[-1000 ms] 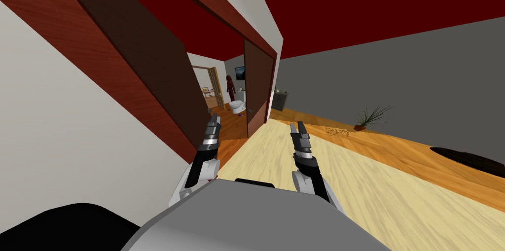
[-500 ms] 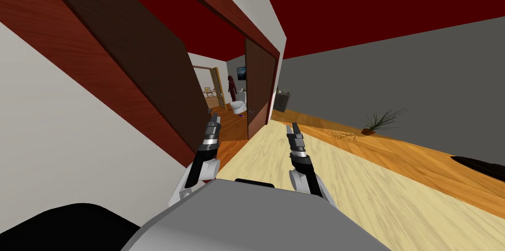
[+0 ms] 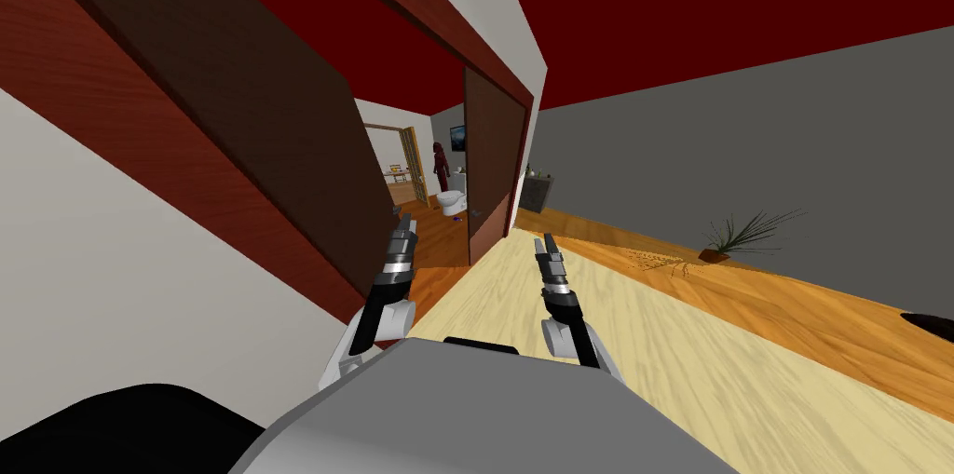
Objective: Push the door open
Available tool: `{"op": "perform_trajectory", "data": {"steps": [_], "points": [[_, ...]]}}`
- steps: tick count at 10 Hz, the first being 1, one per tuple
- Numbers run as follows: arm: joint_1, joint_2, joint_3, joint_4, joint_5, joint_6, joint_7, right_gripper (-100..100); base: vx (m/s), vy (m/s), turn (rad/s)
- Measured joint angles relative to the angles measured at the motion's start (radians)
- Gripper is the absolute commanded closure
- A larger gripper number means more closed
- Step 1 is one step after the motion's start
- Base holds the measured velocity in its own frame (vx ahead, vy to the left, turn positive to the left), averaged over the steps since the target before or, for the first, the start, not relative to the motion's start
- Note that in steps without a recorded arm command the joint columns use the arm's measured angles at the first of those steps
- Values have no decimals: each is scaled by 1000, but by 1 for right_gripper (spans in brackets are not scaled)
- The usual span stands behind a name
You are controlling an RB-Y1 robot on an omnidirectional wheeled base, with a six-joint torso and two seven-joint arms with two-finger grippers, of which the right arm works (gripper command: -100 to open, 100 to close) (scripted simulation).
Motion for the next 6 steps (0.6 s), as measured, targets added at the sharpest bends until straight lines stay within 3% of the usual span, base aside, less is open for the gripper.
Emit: {"op": "perform_trajectory", "data": {"steps": [6], "points": [[-50, -1, 35, 139, 8, -29, -18, -100, 97, -39, 65]]}}
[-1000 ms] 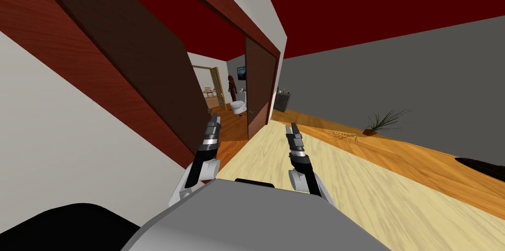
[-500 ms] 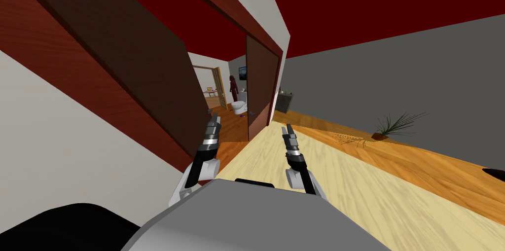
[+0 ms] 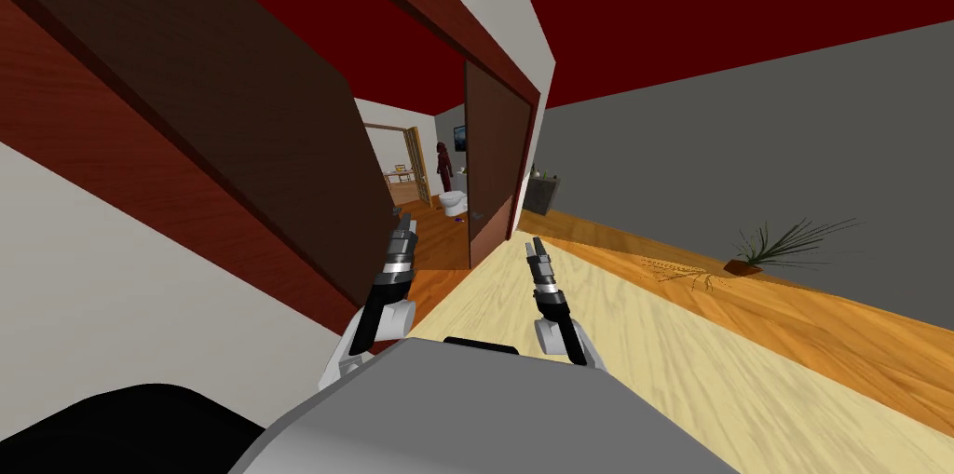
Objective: Push the door open
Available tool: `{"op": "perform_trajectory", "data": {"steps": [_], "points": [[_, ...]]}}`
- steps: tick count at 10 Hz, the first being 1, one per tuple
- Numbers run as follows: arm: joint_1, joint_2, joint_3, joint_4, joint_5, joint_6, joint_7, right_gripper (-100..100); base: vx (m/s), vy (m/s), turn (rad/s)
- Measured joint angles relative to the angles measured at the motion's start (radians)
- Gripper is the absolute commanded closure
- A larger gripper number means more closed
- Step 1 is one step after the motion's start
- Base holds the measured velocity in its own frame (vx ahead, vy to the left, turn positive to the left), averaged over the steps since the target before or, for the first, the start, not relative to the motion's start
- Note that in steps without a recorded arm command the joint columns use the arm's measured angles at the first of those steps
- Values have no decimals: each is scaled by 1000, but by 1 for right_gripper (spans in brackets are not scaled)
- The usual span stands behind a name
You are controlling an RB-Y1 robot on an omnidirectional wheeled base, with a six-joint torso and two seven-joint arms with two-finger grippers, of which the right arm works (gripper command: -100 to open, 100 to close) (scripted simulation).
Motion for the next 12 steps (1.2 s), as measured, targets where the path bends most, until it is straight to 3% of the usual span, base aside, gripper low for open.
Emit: {"op": "perform_trajectory", "data": {"steps": [12], "points": [[-121, -8, 62, 294, 9, -44, -54, -100, 91, -46, 71]]}}
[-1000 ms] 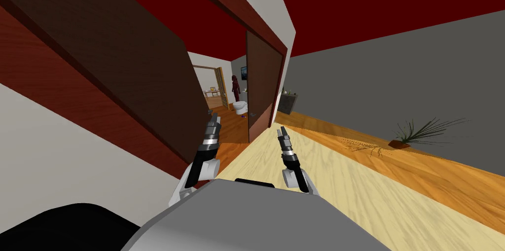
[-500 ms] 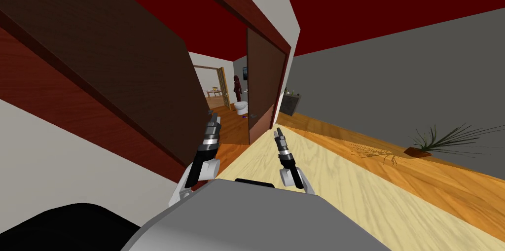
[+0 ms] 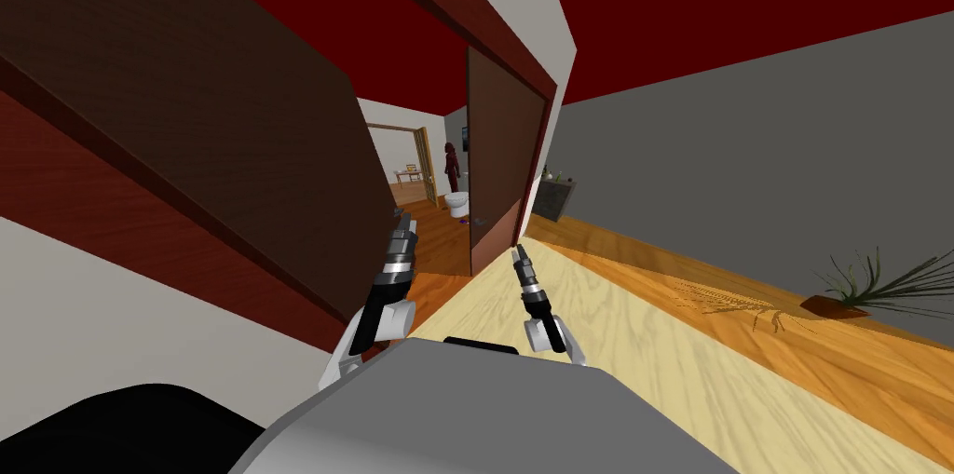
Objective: Push the door open
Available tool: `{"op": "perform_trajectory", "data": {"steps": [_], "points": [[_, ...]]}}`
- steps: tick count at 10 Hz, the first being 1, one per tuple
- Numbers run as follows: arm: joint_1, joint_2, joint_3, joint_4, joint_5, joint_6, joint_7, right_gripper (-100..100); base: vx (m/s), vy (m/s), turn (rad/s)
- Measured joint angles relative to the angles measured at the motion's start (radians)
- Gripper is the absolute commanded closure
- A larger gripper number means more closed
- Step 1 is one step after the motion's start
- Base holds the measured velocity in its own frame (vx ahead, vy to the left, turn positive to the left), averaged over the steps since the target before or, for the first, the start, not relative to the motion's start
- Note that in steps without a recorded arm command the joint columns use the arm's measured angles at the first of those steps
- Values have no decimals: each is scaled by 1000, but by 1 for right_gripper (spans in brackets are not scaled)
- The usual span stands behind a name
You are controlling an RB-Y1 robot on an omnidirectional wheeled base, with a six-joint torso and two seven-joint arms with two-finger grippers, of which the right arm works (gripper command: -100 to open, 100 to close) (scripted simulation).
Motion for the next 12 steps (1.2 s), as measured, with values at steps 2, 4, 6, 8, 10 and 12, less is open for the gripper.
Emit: {"op": "perform_trajectory", "data": {"steps": [2, 4, 6, 8, 10, 12], "points": [[-26, -3, 8, 64, 0, -16, -11, -100, 88, -51, 74], [-48, -4, 18, 108, 1, -18, -22, -100, 88, -46, 72], [-71, 0, 30, 164, 3, -26, -30, -100, 81, -67, 71], [-88, -1, 42, 208, 5, -32, -40, -100, 95, -54, 72], [-111, 3, 52, 269, 7, -45, -47, -100, 79, -47, 68], [-135, 4, 61, 320, 8, -52, -57, -100, 93, -53, 80]]}}
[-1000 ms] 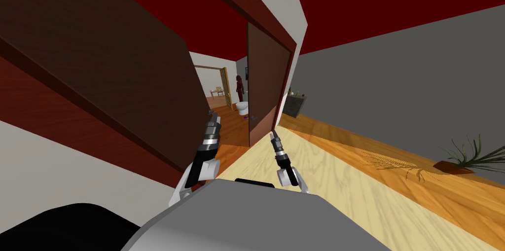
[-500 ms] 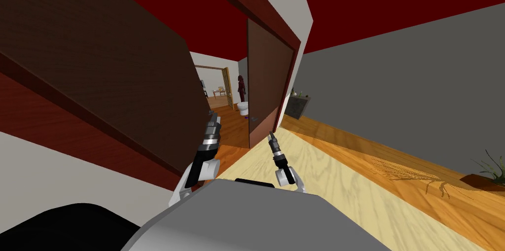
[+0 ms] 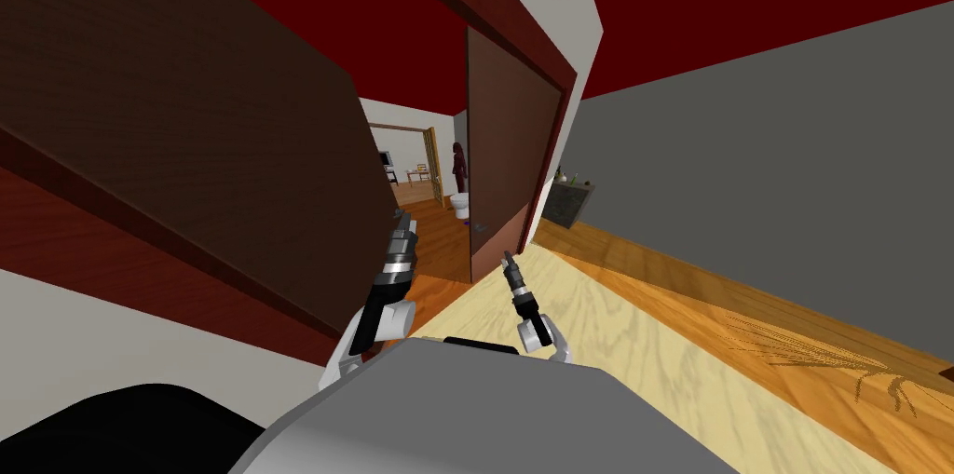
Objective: Push the door open
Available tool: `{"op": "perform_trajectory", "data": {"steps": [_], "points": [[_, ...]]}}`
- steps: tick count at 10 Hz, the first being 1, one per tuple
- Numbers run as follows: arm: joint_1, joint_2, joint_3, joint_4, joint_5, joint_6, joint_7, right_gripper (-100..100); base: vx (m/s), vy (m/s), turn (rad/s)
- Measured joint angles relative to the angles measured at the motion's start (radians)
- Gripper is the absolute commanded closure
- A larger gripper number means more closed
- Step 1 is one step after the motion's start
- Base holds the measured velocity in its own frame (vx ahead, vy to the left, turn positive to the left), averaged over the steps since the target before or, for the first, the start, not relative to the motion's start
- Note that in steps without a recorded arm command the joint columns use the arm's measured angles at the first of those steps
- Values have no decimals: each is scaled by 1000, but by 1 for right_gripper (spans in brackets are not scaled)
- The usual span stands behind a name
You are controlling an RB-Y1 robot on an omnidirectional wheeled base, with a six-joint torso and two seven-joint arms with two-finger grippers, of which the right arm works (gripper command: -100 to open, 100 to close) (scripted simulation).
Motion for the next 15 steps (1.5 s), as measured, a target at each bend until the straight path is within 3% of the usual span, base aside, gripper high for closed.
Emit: {"op": "perform_trajectory", "data": {"steps": [7, 15], "points": [[-78, 14, 33, 185, 5, -32, -29, -100, 91, -64, 69], [-139, 27, 71, 340, 11, -54, -60, -100, 74, -53, 53]]}}
